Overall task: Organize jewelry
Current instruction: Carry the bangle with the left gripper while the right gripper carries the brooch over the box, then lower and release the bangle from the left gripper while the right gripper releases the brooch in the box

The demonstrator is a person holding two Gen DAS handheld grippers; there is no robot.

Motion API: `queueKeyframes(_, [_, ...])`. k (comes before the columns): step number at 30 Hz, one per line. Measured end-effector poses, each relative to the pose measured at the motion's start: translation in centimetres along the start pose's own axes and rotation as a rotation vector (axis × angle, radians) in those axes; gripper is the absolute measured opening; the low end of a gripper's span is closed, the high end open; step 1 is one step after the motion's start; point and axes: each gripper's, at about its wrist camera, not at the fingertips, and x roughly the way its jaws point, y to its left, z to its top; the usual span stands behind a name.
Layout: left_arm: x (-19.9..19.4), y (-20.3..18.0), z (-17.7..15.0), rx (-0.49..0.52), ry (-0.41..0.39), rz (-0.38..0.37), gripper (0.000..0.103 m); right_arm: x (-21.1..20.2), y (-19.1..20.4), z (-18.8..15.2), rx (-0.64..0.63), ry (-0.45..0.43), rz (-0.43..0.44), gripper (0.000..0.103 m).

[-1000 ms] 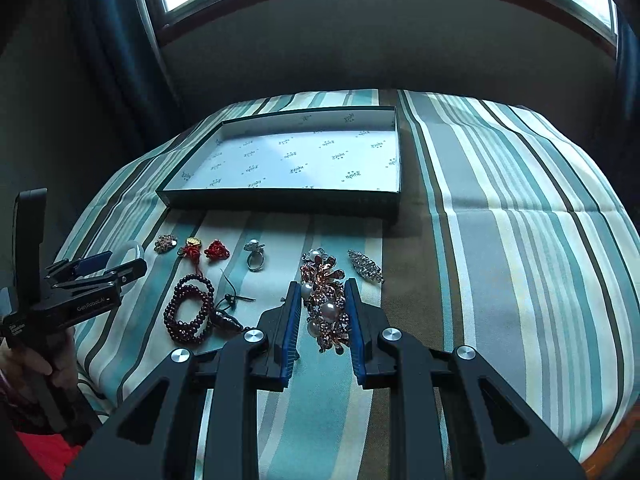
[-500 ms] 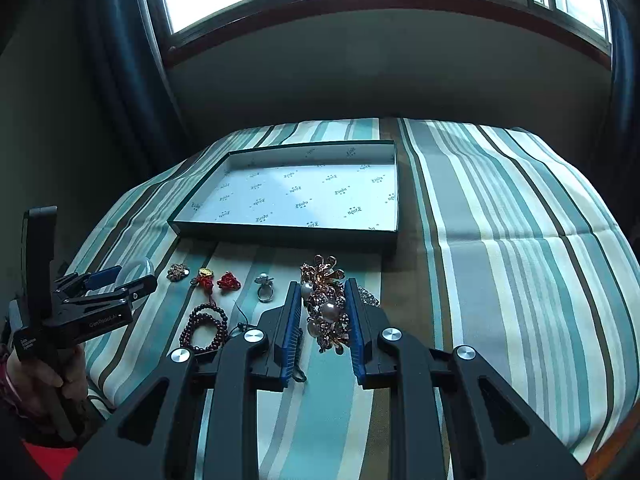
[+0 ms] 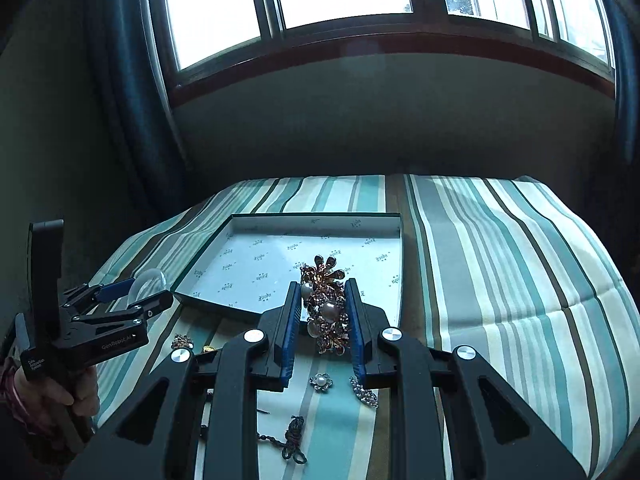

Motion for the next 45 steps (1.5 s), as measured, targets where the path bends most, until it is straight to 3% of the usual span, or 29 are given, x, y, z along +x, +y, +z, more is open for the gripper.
queueKeyframes(9, [4.0, -0.1, 3.7, 0.000, -0.021, -0.006, 0.071, 5.5, -1.3, 1.5, 0.031, 0.032, -0.012, 0.023])
queueKeyframes(23, [12.3, 1.3, 1.8, -0.026, 0.110, 0.013, 0.071, 13.3, -3.0, -2.3, 0.077, 0.192, -0.051, 0.023])
queueKeyframes(30, [13.2, 1.6, 1.0, -0.025, 0.125, 0.014, 0.071, 14.6, -3.4, -3.8, 0.086, 0.237, -0.069, 0.023])
queueKeyframes(41, [14.2, 1.7, 0.6, -0.014, 0.136, 0.030, 0.071, 14.7, -3.0, -3.9, 0.054, 0.228, -0.087, 0.023])
queueKeyframes(45, [14.1, 1.6, 0.6, -0.007, 0.122, 0.033, 0.074, 14.7, -3.0, -3.8, 0.063, 0.223, -0.066, 0.030])
